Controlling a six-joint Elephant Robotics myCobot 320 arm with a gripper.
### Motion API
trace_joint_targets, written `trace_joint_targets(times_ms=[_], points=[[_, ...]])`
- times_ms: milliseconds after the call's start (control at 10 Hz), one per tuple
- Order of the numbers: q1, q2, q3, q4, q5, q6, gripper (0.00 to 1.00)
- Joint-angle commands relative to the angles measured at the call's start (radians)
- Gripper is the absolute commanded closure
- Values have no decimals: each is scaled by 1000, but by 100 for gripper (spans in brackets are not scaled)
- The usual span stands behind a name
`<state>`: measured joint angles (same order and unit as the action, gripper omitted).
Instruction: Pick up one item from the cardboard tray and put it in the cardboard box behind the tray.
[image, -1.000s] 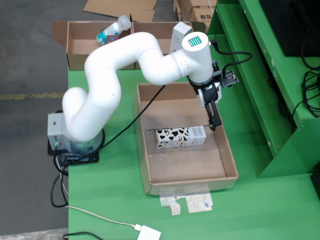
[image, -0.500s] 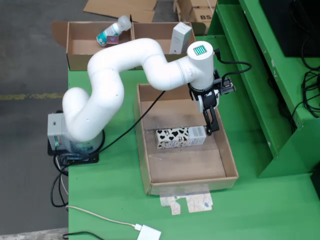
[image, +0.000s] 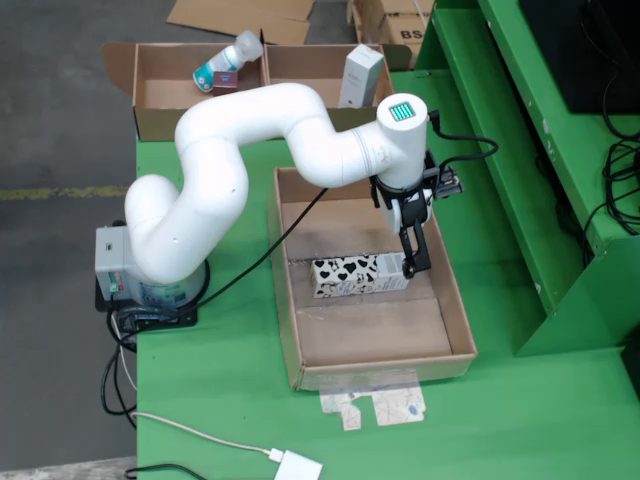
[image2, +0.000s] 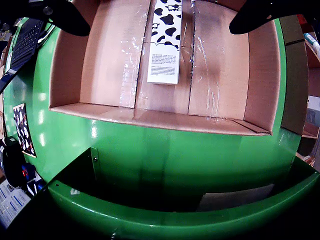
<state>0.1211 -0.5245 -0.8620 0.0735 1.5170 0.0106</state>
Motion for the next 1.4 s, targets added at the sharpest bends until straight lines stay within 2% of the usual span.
trace_joint_targets(times_ms=[0,500,1300], points=[[-2,60,-103,107,12,-16,0],[-6,62,-239,268,27,-48,0],[-26,-110,-171,326,55,-70,0]])
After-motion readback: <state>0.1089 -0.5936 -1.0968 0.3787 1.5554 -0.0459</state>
